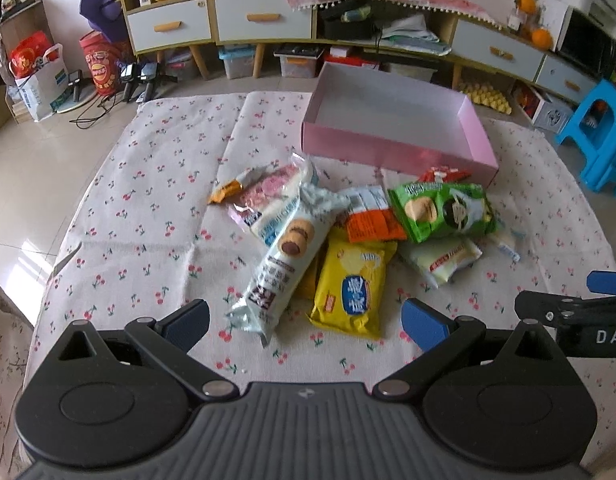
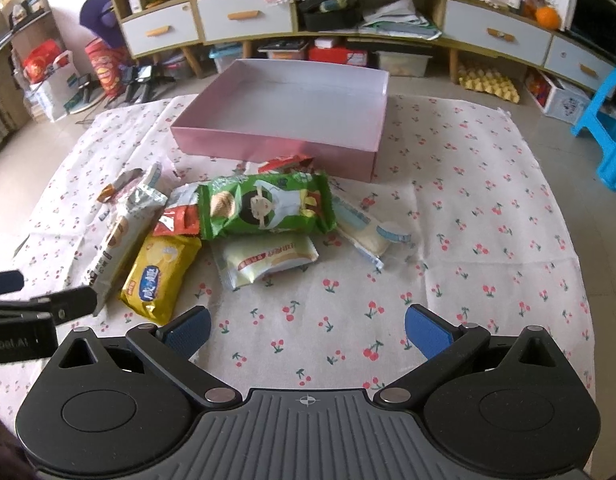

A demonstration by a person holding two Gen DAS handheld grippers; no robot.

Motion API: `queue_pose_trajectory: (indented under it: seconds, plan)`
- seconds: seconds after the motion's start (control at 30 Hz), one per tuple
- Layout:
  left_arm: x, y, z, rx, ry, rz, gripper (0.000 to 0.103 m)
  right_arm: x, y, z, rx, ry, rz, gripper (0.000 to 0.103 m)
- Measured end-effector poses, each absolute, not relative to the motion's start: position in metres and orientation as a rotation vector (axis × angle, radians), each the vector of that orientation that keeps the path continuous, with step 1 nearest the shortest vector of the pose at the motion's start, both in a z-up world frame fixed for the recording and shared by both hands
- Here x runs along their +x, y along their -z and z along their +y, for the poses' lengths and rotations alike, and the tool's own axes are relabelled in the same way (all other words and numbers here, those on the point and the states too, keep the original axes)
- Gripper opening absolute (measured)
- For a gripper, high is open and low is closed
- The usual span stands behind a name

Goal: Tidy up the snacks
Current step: 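Grasp the green chip bag with the right tool while the left tool grasps the white cookie roll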

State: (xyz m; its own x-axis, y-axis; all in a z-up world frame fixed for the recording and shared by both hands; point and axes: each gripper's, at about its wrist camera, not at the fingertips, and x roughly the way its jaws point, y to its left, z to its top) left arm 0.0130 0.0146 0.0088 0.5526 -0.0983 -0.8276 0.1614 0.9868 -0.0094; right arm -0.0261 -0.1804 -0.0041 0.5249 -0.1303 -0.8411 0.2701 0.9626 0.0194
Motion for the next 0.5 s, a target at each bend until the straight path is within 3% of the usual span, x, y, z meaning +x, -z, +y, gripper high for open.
queue_pose_trajectory:
  seconds: [0.5]
  plan:
    - [0.061,-0.024,0.026,0.046,0.218,0.943,0.101,0.015,0.007,-0.226,0.512,0.154,1.039,0.103]
